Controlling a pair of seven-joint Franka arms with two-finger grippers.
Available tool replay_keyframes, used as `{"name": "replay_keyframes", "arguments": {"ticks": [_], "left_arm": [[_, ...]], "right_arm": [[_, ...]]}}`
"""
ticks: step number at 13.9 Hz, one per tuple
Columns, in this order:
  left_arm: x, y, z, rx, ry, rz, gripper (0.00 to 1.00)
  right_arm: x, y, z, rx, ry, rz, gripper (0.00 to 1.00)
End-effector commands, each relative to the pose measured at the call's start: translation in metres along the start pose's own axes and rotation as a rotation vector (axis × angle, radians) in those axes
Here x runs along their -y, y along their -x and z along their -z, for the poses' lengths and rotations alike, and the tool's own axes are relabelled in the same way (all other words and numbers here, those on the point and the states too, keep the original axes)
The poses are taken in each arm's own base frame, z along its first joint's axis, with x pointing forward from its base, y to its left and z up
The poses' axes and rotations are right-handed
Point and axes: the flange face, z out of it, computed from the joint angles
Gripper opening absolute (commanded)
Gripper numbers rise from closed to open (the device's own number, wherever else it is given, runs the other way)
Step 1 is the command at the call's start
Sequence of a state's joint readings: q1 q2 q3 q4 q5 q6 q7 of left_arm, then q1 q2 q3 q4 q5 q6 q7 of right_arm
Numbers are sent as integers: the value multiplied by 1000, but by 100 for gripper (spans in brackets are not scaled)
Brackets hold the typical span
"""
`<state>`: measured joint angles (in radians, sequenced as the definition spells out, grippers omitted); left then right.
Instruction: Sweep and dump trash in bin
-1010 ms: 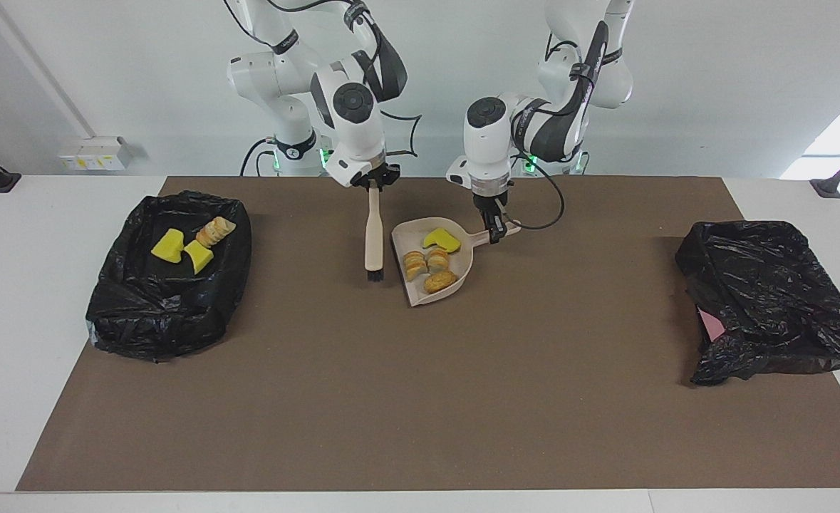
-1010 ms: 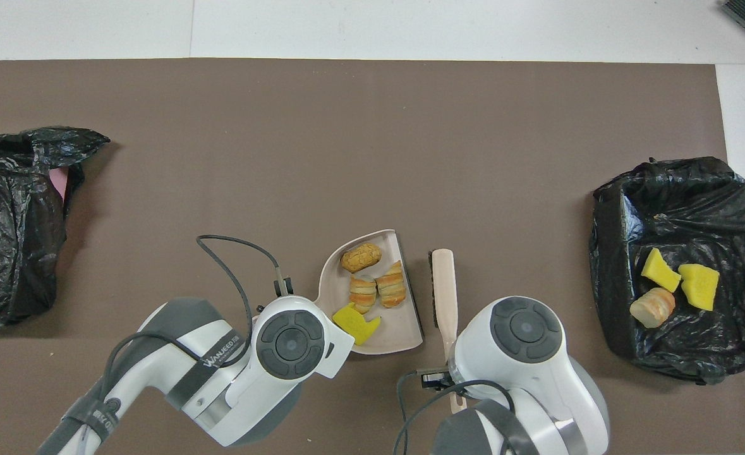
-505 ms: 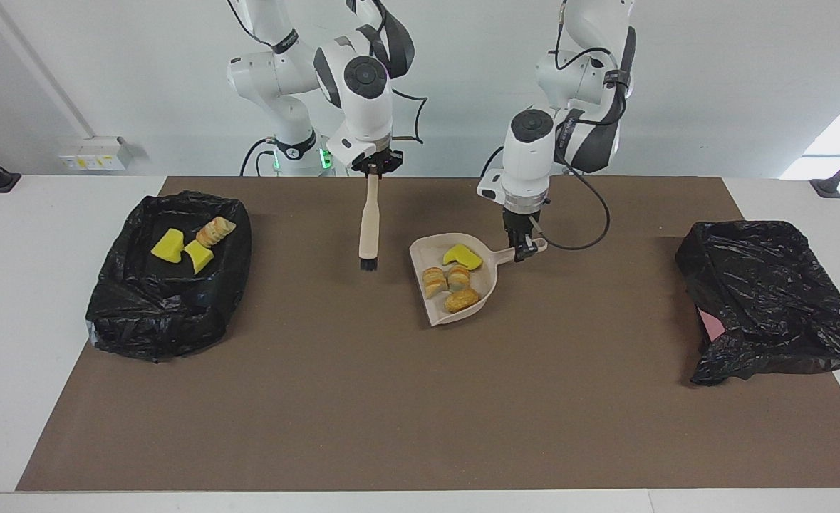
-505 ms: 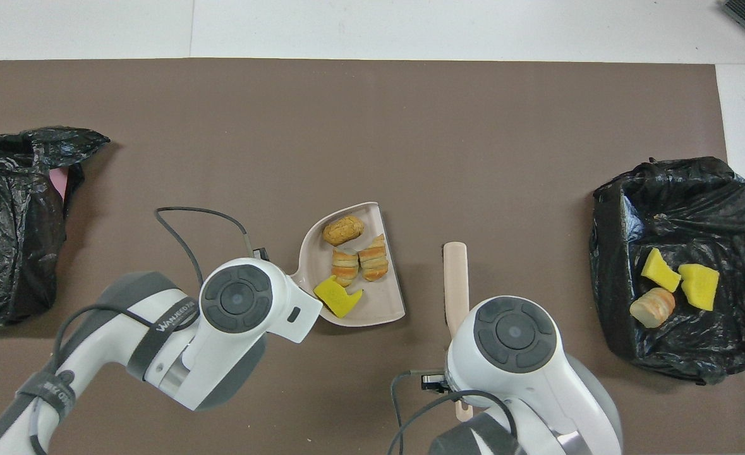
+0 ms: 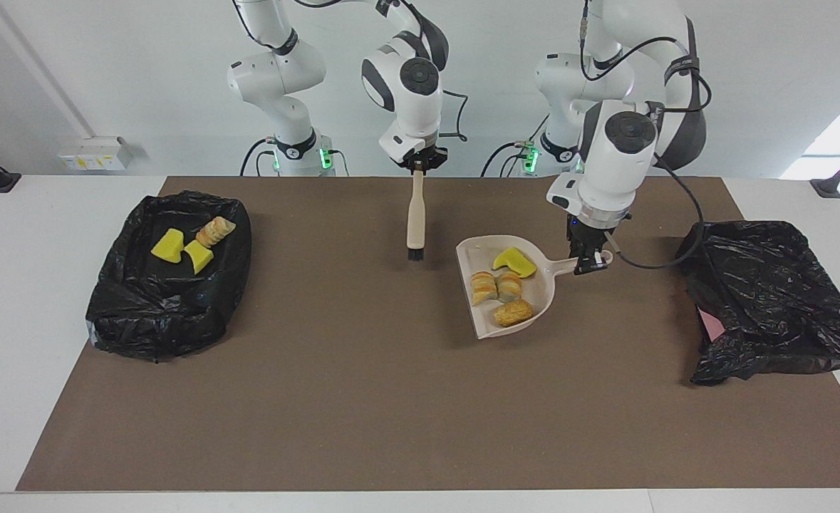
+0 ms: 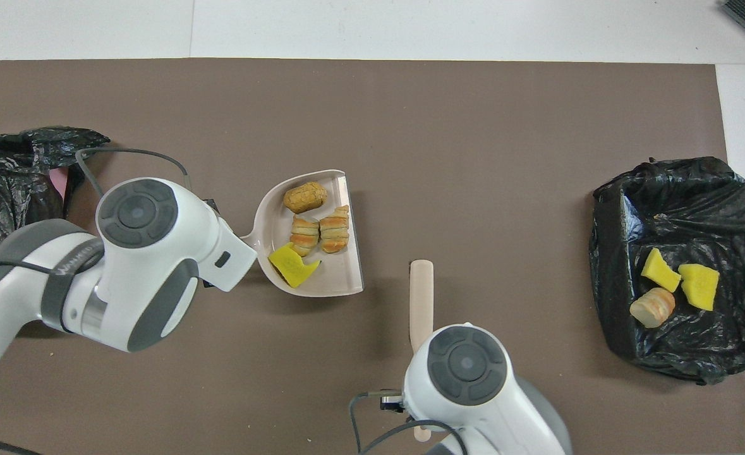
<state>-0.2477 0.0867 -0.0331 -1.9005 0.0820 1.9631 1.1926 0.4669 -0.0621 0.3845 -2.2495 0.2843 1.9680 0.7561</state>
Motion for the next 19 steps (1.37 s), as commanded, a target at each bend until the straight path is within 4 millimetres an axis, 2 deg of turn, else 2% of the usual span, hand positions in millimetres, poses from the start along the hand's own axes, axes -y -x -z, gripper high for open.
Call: {"name": "replay_keyframes", "arguments": {"ticks": [1, 5, 8, 10, 12, 13, 14, 15, 16, 17, 19], "left_arm": [[24, 30, 25, -16, 18, -56, 0], [43, 109, 29, -19, 11, -121, 0], [50, 177, 38, -20, 8, -162, 0], [52, 225, 42, -18, 3, -187, 0], [48, 278, 40, -16, 0, -199, 0], [45, 303, 40, -10, -3, -198, 0], [39, 328, 38, -6, 1, -178, 0], [34, 351, 39, 2, -3, -169, 0], [32, 370, 42, 12, -13, -180, 0], [29, 388, 43, 28, -22, -178, 0], [26, 423, 46, 117, -36, -177, 0]], "right_arm": [[9, -3, -19, 19, -2, 6, 0], [2, 12, -35, 29, 33, 72, 0], [-1, 14, -46, 32, 42, 74, 0], [-4, 13, -54, 20, 36, 85, 10], [-5, 12, -58, 14, 33, 95, 23], [-5, 12, -57, 13, 32, 107, 38], [-5, 12, -58, 14, 32, 111, 55], [-3, 10, -57, 6, 24, 114, 89], [0, 7, -56, -15, 18, 119, 100], [4, 3, -53, -23, 8, 118, 100], [9, -14, -34, -76, -40, 99, 100]]}}
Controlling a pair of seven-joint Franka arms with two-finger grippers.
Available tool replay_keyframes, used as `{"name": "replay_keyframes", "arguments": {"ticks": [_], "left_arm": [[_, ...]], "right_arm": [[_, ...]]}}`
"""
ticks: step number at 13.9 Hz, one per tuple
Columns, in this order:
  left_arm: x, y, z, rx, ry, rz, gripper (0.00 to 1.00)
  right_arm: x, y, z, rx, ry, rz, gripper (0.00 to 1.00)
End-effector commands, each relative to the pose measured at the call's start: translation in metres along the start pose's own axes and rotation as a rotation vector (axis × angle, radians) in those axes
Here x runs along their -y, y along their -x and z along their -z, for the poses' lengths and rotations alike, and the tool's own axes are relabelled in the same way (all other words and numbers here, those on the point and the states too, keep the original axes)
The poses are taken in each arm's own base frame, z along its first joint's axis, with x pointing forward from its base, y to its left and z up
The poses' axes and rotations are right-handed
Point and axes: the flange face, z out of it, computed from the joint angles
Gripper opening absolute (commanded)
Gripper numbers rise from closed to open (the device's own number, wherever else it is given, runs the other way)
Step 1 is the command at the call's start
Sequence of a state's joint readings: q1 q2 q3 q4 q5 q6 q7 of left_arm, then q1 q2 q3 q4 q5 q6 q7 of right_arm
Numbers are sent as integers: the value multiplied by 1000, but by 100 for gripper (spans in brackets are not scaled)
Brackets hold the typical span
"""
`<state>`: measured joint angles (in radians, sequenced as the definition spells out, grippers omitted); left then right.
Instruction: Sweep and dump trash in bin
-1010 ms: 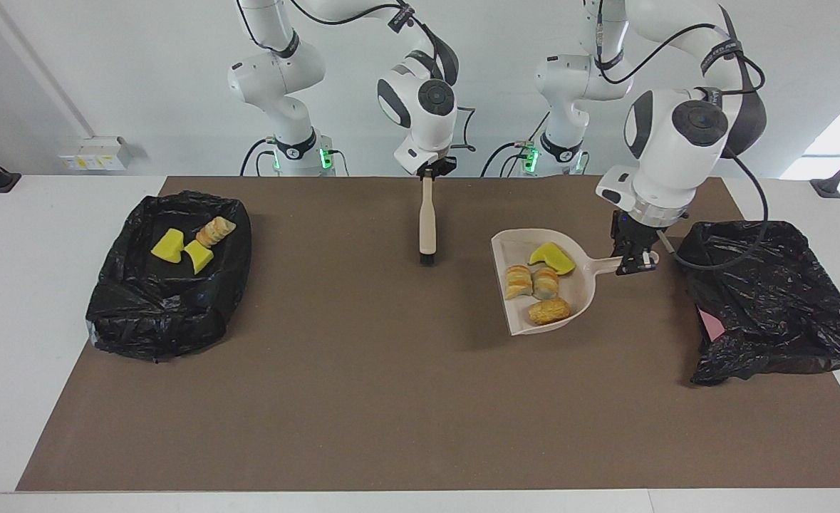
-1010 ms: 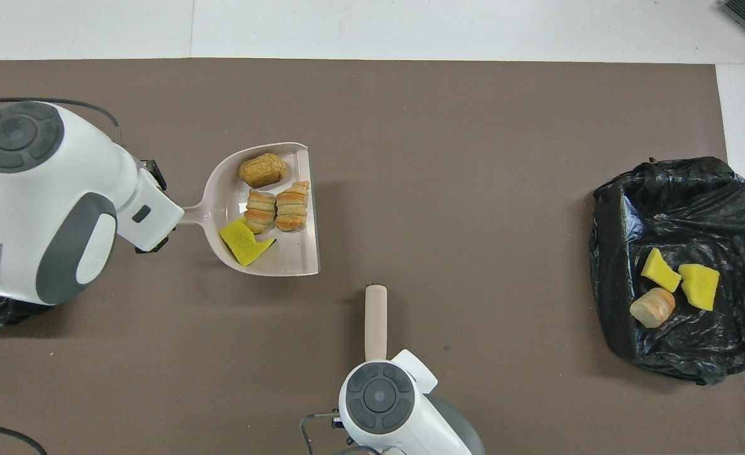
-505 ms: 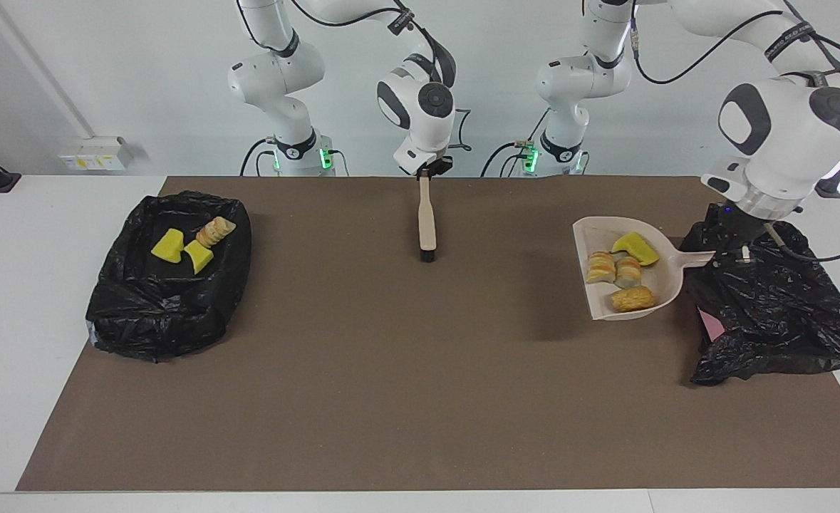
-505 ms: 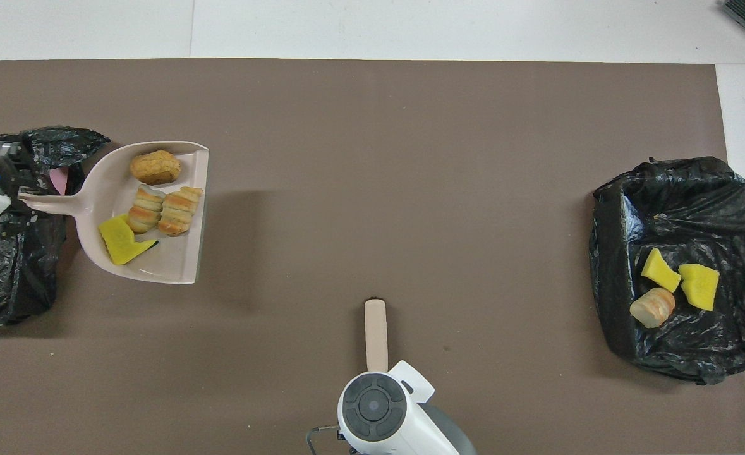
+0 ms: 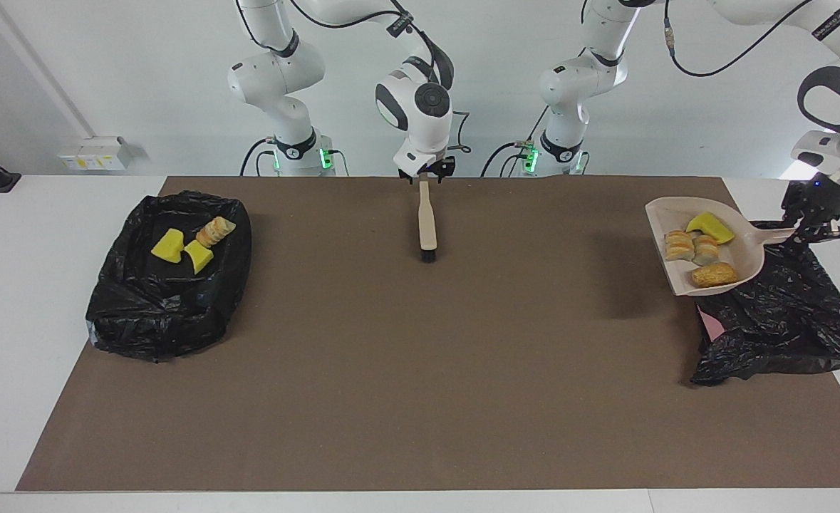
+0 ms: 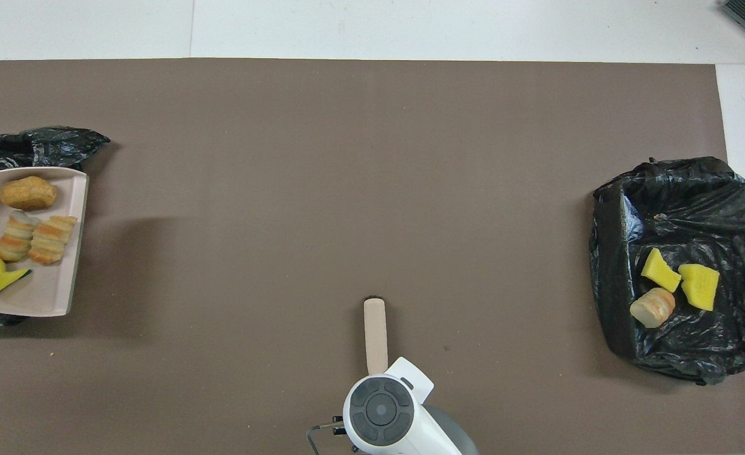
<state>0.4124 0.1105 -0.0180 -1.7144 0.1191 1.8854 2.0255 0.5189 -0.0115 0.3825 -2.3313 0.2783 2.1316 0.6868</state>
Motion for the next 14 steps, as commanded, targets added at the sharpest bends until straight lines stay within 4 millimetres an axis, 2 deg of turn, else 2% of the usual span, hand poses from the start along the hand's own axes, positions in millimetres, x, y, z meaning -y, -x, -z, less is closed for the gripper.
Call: {"name": "replay_keyframes", "arguments": {"ticks": [1, 3, 6, 8, 11, 13, 14], "left_arm": [[-2, 35, 9, 115, -11, -24, 0], [-8, 59, 12, 203, -7, -20, 0], [-1, 76, 18, 355, -24, -12, 0], [8, 72, 25, 528, -23, -44, 0], [9, 71, 30, 645, -10, -38, 0], [12, 57, 31, 764, -47, -110, 0], [10, 55, 29, 792, -68, -78, 0]], "right_arm": [[-5, -30, 29, -80, -49, -8, 100], [-34, -72, 69, -150, -72, -65, 100], [-66, -109, 114, -238, -83, -112, 100], [-99, -134, 141, -314, -48, -135, 100], [-153, -164, 173, -400, 52, -105, 100], [-208, -185, 198, -426, 42, -184, 100], [-236, -190, 215, -441, 43, -184, 100]]}}
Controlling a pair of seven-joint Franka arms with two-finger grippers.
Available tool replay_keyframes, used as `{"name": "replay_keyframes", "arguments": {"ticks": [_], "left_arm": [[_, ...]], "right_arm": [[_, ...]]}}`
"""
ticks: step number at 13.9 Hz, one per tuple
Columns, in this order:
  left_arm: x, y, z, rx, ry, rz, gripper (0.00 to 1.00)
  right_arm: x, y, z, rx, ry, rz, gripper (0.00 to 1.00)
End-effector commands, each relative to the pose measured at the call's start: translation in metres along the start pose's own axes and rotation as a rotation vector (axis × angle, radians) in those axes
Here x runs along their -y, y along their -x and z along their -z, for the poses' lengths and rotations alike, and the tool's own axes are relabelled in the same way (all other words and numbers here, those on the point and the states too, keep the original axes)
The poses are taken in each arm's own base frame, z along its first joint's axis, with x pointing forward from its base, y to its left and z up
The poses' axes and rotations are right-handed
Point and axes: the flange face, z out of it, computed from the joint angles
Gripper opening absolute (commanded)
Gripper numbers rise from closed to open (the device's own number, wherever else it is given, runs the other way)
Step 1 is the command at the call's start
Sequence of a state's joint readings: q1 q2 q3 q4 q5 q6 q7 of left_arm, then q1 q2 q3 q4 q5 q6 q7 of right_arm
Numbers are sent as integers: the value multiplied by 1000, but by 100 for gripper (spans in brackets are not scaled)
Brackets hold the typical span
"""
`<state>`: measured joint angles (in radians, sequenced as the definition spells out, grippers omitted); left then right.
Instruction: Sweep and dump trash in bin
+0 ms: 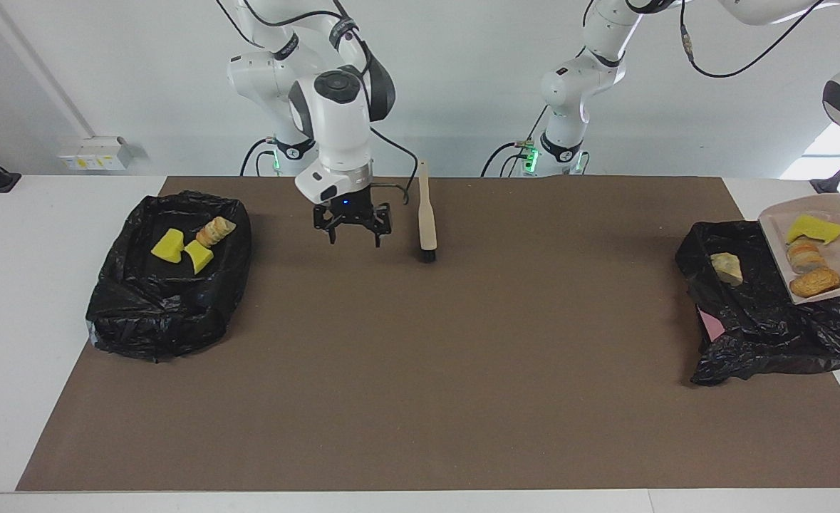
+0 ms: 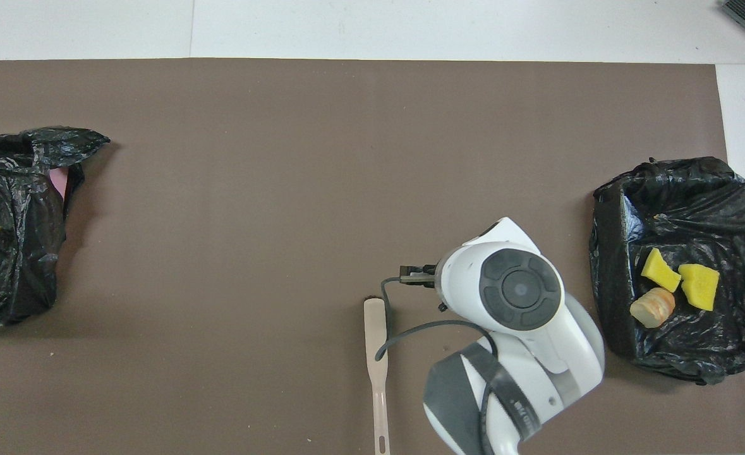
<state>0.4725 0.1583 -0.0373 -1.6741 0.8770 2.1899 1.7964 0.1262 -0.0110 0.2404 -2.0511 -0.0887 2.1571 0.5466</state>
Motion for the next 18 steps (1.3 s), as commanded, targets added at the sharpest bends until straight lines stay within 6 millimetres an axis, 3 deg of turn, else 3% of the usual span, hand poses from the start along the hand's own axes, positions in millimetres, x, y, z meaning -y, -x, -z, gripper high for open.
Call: {"name": "replay_keyframes", "arguments": {"ticks": [1, 5, 11, 14, 16, 18], "left_arm": [[-6, -6, 10, 93, -30, 49, 0], [-4, -8, 41, 147, 9, 99, 0], [12, -37, 85, 178, 83, 144, 0], [6, -29, 104, 301, 86, 255, 0], [6, -24, 113, 347, 82, 258, 0], [5, -24, 115, 354, 81, 265, 0]], "right_arm": [[-62, -40, 28, -10, 31, 19, 100], [-122, -54, 84, 15, 42, 9, 100], [-201, -64, 185, 52, 6, -17, 100], [-228, -58, 228, 73, 7, -5, 100], [-237, -54, 239, 78, 6, 0, 100], [-235, -47, 232, 99, 7, -4, 100]]}}
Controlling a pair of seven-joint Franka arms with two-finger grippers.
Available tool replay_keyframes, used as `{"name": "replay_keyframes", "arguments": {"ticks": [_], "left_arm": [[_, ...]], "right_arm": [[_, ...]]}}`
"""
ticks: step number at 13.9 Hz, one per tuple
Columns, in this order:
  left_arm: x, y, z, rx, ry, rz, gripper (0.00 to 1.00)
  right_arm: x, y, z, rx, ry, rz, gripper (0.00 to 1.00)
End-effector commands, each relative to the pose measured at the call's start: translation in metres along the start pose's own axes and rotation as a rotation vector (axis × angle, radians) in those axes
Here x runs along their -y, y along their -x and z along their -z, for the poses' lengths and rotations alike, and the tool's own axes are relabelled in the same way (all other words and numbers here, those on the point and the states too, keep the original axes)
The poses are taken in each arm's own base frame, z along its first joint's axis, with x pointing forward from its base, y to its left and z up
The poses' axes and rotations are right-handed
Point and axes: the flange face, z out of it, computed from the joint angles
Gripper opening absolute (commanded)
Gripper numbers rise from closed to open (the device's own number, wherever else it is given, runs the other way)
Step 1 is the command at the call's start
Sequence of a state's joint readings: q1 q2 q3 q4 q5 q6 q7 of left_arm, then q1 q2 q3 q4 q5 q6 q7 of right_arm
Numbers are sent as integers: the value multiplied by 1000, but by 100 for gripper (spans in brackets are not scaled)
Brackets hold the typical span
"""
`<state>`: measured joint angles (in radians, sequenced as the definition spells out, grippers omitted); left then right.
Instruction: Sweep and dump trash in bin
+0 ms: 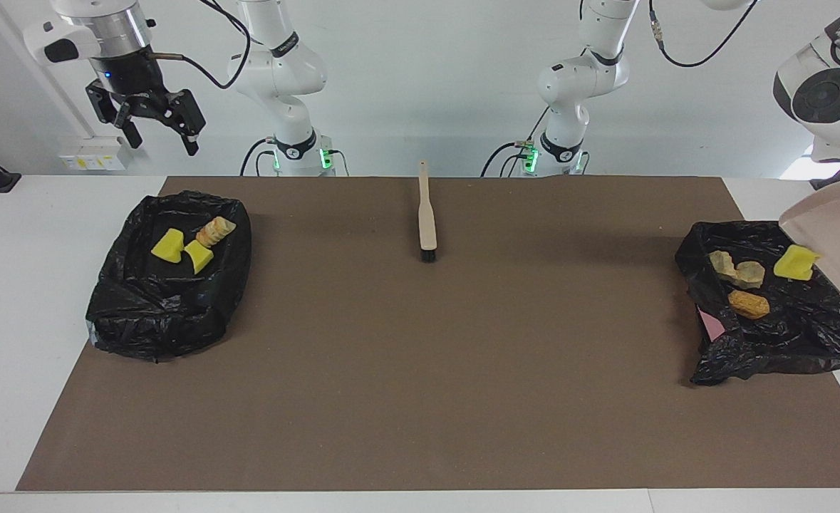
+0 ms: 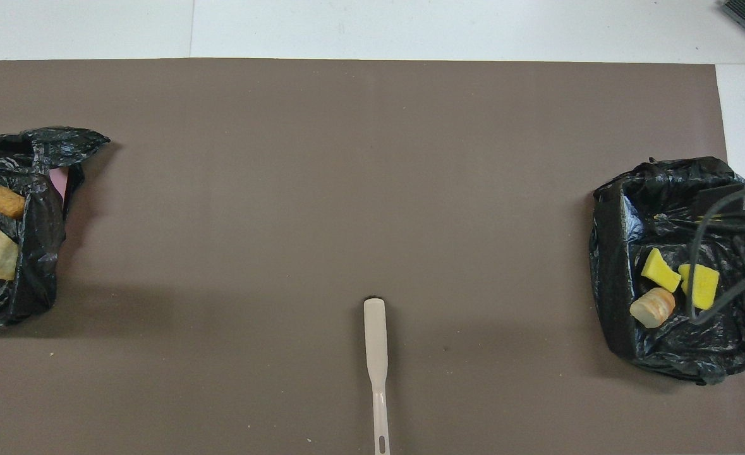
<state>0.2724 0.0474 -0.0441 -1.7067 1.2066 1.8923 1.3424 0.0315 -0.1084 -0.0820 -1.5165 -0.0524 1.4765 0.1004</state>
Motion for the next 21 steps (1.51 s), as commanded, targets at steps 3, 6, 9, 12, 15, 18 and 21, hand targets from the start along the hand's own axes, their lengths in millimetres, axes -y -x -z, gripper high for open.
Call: {"name": "replay_keyframes", "arguments": {"ticks": [3, 6, 9, 12, 15, 18, 21], "left_arm": [[-9, -1, 17, 23, 27, 25, 0], [-15, -14, 23, -70, 94, 37, 0], [-25, -27, 31, -169, 206, 55, 0], [-37, -49, 47, -307, 299, 67, 0], [-44, -71, 82, -382, 359, 107, 0], [-74, -106, 116, -452, 443, 265, 0], [-98, -138, 162, -502, 527, 455, 0]], "right_arm": [[0, 6, -8, 31, -22, 21, 100], [5, 9, -11, 39, -43, 26, 100], [6, 10, -7, 41, -67, 28, 100], [9, 9, -7, 28, -45, 42, 100], [9, 9, -9, 35, -43, 38, 100], [10, 13, -8, 52, -45, 45, 100], [13, 10, -8, 41, -55, -11, 100]]}}
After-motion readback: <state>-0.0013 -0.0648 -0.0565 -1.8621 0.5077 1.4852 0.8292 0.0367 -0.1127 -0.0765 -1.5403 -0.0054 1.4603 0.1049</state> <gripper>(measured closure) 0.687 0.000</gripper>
